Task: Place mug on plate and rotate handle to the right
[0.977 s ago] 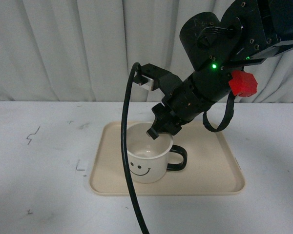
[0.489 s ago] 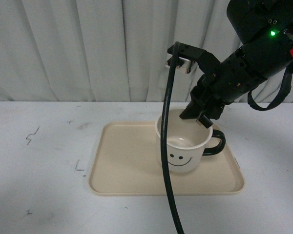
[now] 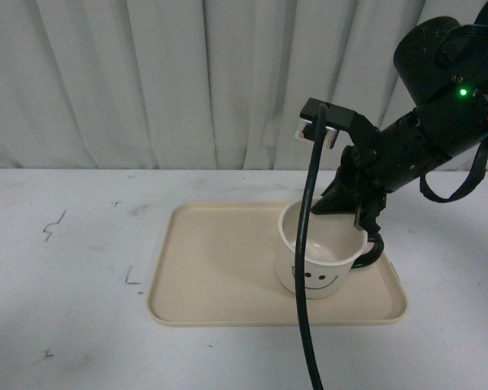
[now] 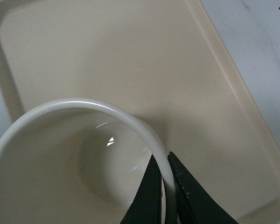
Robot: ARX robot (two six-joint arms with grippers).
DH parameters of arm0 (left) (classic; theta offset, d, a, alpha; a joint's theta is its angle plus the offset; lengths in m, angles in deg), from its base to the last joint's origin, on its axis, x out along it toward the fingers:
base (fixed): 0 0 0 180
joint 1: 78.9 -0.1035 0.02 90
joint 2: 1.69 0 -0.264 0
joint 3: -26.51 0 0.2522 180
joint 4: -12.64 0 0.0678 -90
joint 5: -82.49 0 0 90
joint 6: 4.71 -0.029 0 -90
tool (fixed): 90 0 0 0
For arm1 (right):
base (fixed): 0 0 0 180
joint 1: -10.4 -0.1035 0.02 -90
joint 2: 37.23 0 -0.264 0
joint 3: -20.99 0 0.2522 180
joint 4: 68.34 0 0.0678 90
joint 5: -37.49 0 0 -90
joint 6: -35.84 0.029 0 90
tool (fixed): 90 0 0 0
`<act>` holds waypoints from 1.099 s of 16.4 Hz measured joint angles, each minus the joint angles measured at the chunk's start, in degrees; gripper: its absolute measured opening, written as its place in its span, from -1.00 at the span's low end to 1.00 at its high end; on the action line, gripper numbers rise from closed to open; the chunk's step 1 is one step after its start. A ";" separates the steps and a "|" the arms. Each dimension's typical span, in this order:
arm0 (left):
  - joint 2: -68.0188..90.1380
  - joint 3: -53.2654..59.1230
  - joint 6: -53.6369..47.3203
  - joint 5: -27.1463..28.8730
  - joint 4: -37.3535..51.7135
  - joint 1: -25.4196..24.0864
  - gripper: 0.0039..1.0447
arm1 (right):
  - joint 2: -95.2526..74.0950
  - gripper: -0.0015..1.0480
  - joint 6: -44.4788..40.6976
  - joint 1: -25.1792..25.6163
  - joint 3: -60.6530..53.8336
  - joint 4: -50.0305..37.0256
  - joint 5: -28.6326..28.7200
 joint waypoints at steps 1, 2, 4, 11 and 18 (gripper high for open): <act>0.00 0.00 0.00 0.00 0.00 0.00 0.88 | -0.87 -0.93 -0.52 0.39 0.46 -0.31 0.61; 0.00 0.00 0.00 0.00 0.00 0.00 0.88 | -1.66 -0.93 -0.83 0.70 1.77 -0.07 1.11; 0.00 0.00 0.00 0.00 0.00 0.00 0.88 | -2.89 -0.93 -1.22 0.72 3.67 0.35 1.27; 0.00 0.00 0.02 0.00 0.00 0.00 0.88 | -3.41 -0.12 -1.22 0.72 4.50 -0.37 1.40; 0.00 0.00 0.00 0.00 0.00 0.00 0.88 | -2.99 0.27 -0.44 0.68 3.93 -3.74 1.40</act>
